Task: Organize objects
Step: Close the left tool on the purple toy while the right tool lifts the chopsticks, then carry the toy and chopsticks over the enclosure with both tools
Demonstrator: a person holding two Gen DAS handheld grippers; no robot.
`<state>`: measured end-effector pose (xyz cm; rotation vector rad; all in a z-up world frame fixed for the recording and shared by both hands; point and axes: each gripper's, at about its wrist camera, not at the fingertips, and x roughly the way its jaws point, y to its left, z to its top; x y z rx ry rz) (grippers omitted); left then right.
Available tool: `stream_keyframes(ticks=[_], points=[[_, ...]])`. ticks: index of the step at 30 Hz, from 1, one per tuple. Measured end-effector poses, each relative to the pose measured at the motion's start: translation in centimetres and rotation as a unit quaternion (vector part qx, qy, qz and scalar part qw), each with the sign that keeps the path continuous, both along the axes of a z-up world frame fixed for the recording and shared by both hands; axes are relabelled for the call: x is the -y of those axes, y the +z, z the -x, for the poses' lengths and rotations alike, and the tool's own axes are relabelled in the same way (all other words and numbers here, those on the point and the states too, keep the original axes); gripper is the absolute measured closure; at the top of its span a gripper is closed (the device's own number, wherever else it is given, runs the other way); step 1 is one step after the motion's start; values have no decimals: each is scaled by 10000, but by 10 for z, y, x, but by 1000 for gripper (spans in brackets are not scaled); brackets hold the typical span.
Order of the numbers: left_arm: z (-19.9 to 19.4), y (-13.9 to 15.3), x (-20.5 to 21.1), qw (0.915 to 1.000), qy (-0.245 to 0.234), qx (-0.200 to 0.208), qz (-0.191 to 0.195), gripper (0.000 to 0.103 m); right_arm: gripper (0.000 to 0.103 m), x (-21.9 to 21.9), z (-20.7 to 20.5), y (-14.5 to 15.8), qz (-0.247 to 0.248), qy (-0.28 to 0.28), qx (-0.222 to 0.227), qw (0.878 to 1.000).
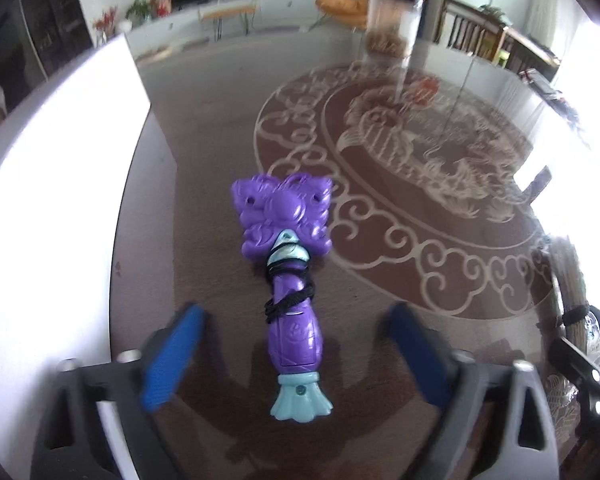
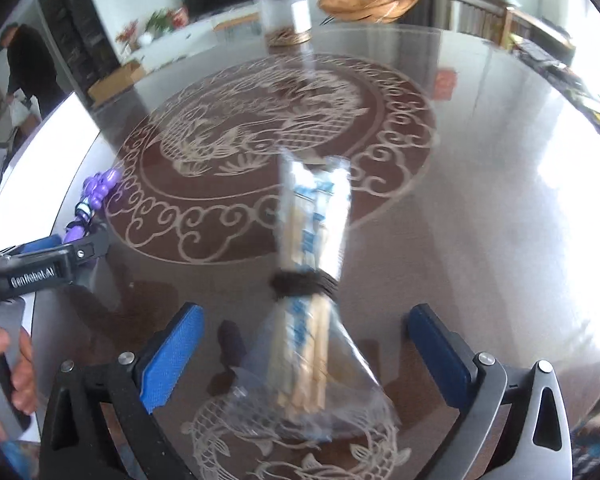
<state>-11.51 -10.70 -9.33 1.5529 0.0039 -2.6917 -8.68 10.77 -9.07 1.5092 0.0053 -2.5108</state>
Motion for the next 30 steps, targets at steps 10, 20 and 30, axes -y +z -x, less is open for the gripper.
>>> stream_keyframes(ticks=[10,20,30], points=[[-52,27,-7,9963,-127,-550,-651,82,74,5,-20,24,74,320,-14,9995],[-86,86,10,9897,-312,-1013,-962,96,74,46,-51,102,437,889,-624,9931],[-86,24,-27,9979,-575,-213,207,27,74,46,-66,111,540,947,-670,9918]])
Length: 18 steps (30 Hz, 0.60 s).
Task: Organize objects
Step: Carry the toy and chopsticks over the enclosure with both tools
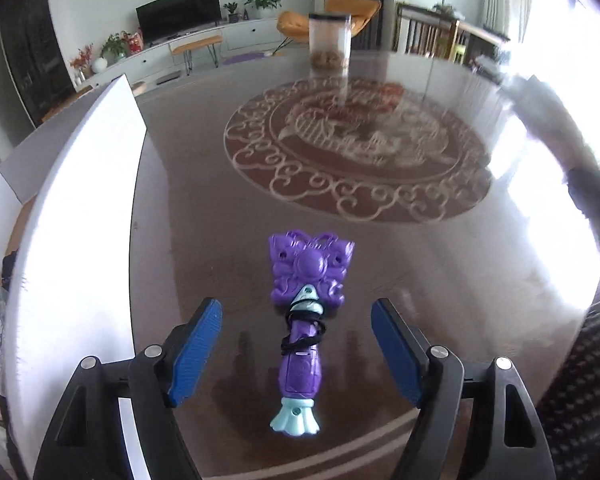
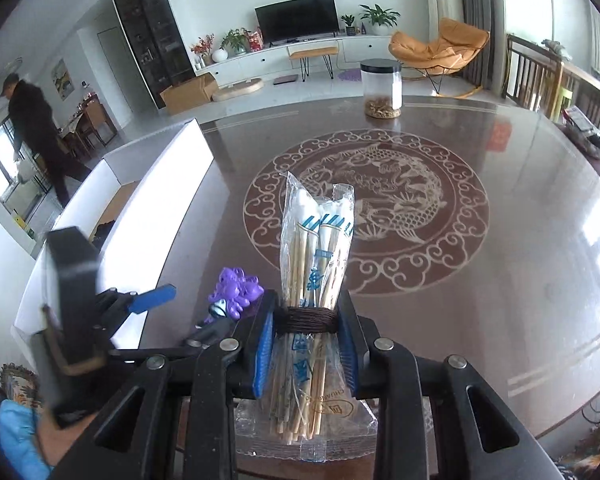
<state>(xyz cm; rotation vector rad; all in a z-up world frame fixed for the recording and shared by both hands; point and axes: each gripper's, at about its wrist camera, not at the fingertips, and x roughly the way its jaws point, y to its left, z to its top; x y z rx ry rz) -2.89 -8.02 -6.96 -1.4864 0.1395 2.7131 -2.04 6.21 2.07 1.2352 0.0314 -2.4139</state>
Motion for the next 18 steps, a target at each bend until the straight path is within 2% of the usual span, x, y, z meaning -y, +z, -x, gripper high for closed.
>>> stream_keyframes(ticks=[1,2,3,4,5,7,10,14,18], points=[[3,-6,-2,10000,-1,57,38,33,74,-2,-2,-1,-5,-11,14,10000],[6,-14,-2,9999,-17,134,17,48,74,-5,-3,-3,-5,-28,33,10000],[6,-17,0,9997,-52,128,-179,58,74,-8,-5,-3,5,-44,48,10000],[6,-15,1,9997,-25,93,-237,77,74,-10,-6,-4,19,-63,62,10000],[7,-12,-1,9999,-33,54,-139,85,74,-13,-6,-5,36,-86,72,9999],[4,-7,2,9989,-13,22,-469,85,74,-16,-7,-6,66,-123,94,9999],[-8,15,10,9960,136,-248,-853,85,74,-18,-8,-3,137,-109,116,9998],[-29,68,29,9874,178,-703,-1406,85,74,-11,-13,8,236,16,85,9997],[-59,122,71,9805,375,-1184,-1522,85,74,14,-15,32,494,356,33,9981]])
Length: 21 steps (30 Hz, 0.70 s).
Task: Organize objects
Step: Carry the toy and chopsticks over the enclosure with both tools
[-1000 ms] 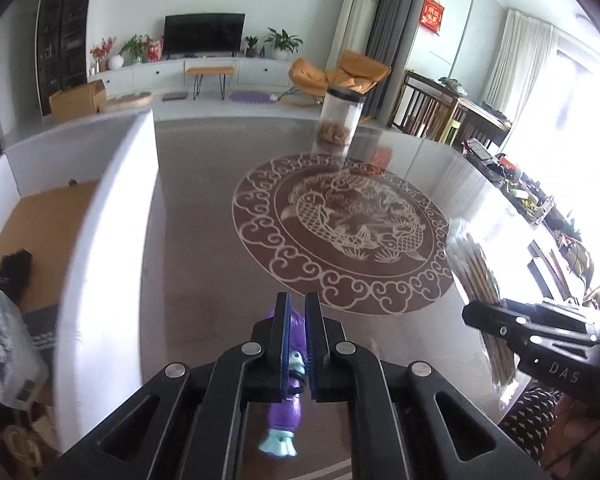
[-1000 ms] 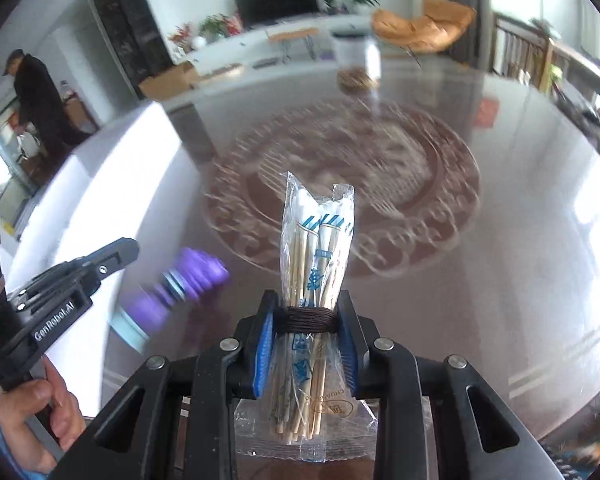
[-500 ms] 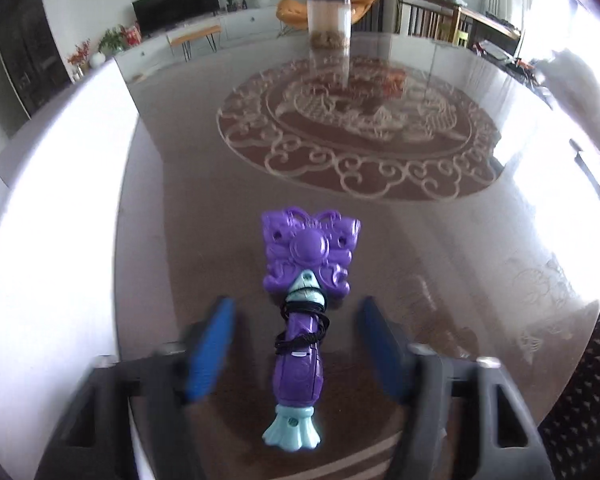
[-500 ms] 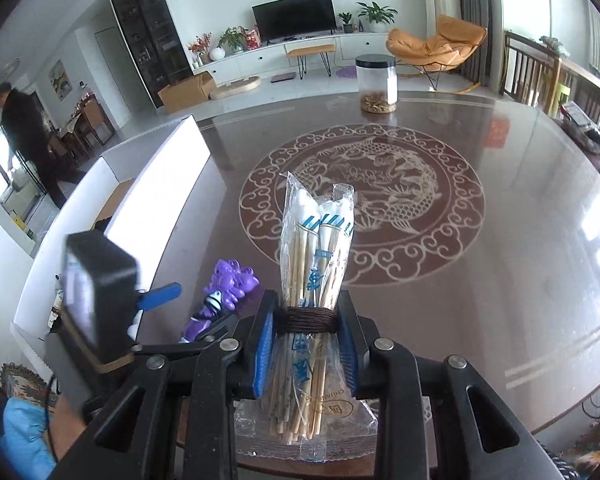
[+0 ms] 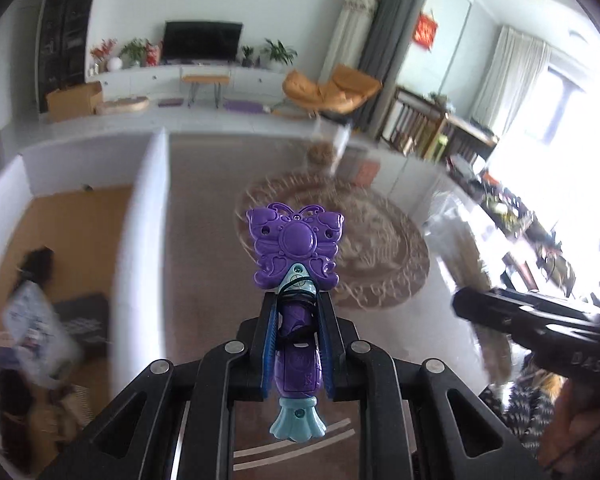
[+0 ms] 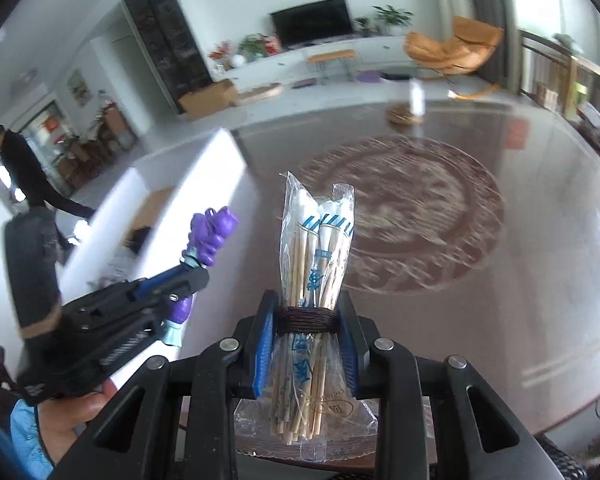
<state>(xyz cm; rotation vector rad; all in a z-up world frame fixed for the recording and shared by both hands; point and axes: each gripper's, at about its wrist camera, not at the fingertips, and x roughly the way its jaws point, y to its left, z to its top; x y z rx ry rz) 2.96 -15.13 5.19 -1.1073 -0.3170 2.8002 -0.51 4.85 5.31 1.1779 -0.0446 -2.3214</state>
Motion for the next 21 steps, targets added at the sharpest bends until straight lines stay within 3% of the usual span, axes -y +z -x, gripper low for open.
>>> stream_keyframes(ticks=[4,8,14,15,17,18,21], points=[[-31,30,69,9963,770,-169,338,85,74,58,-6,33,378,758,-113,9963],[-55,19,133,9835,1632,186,764,85,74,141,-21,48,569,1764,-6,9827],[-61,-25,194,9604,2436,1078,819,80,72,245,-43,10,-50,2741,306,9612],[-62,-28,196,9589,2471,1129,814,76,65,260,-44,-5,-244,2862,447,9568],[-60,-34,192,9584,2480,1116,867,49,50,274,-44,-21,-390,2968,577,9524],[-61,-33,190,9555,2557,1073,1009,35,47,275,-44,-26,-424,3005,590,9510],[-54,-26,182,9480,2755,927,1295,13,45,273,-39,-28,-538,2960,506,9523]])
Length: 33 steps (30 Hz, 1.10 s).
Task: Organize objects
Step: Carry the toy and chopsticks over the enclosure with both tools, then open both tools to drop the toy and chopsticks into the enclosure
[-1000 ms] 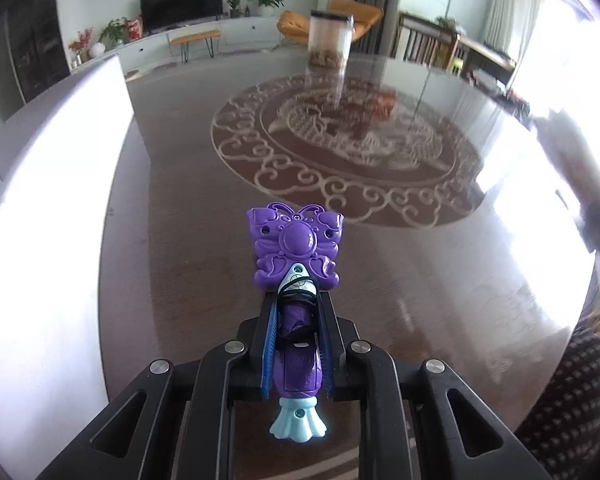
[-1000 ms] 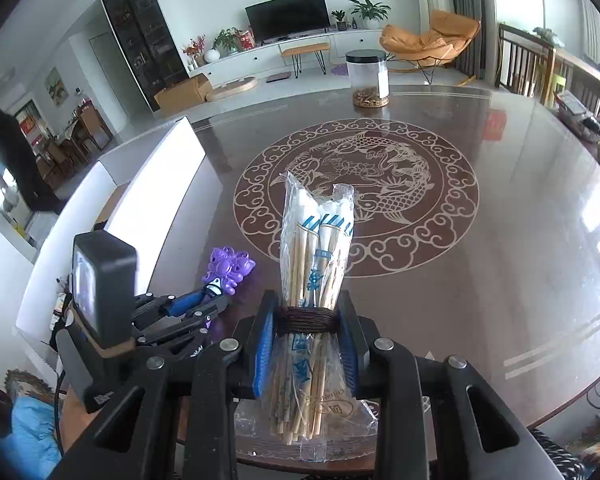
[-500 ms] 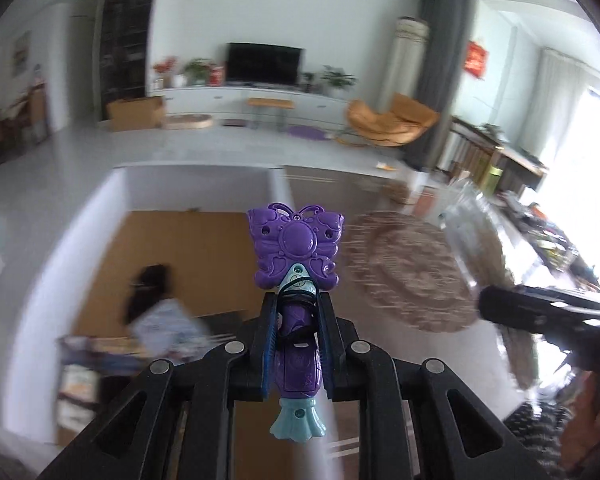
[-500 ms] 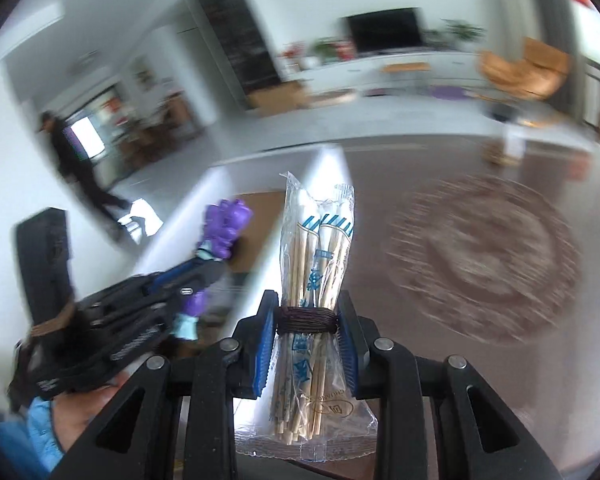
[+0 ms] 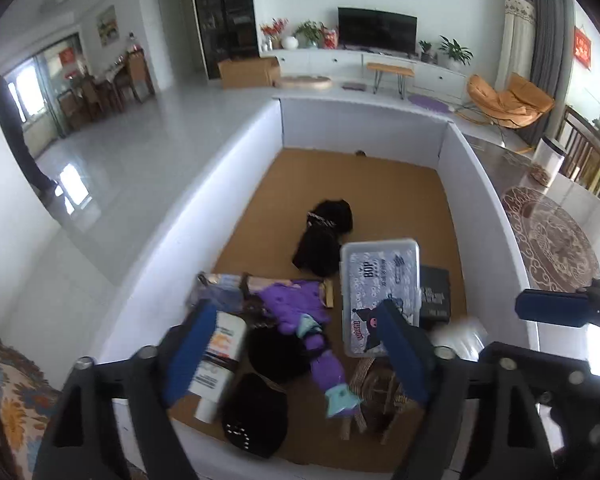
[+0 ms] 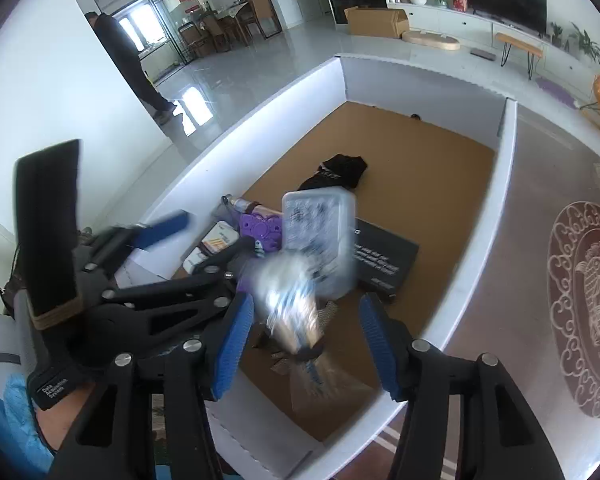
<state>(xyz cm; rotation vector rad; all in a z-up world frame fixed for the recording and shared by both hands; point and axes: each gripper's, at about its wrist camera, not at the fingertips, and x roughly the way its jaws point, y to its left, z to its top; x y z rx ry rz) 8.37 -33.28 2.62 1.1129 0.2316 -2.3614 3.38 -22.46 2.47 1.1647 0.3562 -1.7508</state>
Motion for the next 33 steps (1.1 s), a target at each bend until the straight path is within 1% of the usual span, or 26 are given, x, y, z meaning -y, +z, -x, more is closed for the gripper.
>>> stream_keyframes(ticks=[1,2,5,7,11,13,14,16,17,21,26,31,33], points=[[-5,2,1,10000,56,-17,19,4,45,-3,4,2,28,-42,22,10000],[-5,4,3,9999,129,-19,54,1,44,-8,9,3,34,-87,6,10000],[-4,14,2,9991,324,-52,266,1,36,-14,15,12,38,-180,-168,9997],[-7,22,1,9985,473,-84,266,1,34,-14,16,20,42,-200,-258,9995],[-14,33,6,9983,357,-369,-261,0,33,-13,17,28,-37,-191,-433,9989],[-17,40,1,9985,446,-298,-62,0,33,-16,16,33,-71,-190,-487,9986],[-18,44,-3,9981,519,-230,219,0,32,-18,16,34,-89,-198,-496,9985],[-19,48,-7,9971,576,-222,444,0,31,-19,16,32,-119,-207,-506,9984],[-20,50,-8,9973,547,-239,437,0,31,-19,14,33,-131,-210,-508,9984],[-22,52,-12,9984,479,-220,207,1,31,-18,13,31,-193,-184,-512,9983],[-22,52,-17,9984,509,-24,229,1,31,-16,9,31,-298,-133,-611,9976],[-23,52,-16,9979,613,78,198,1,30,-17,11,32,-372,-146,-658,9970],[-23,52,-17,9979,613,60,185,1,30,-18,12,33,-366,-173,-655,9970]])
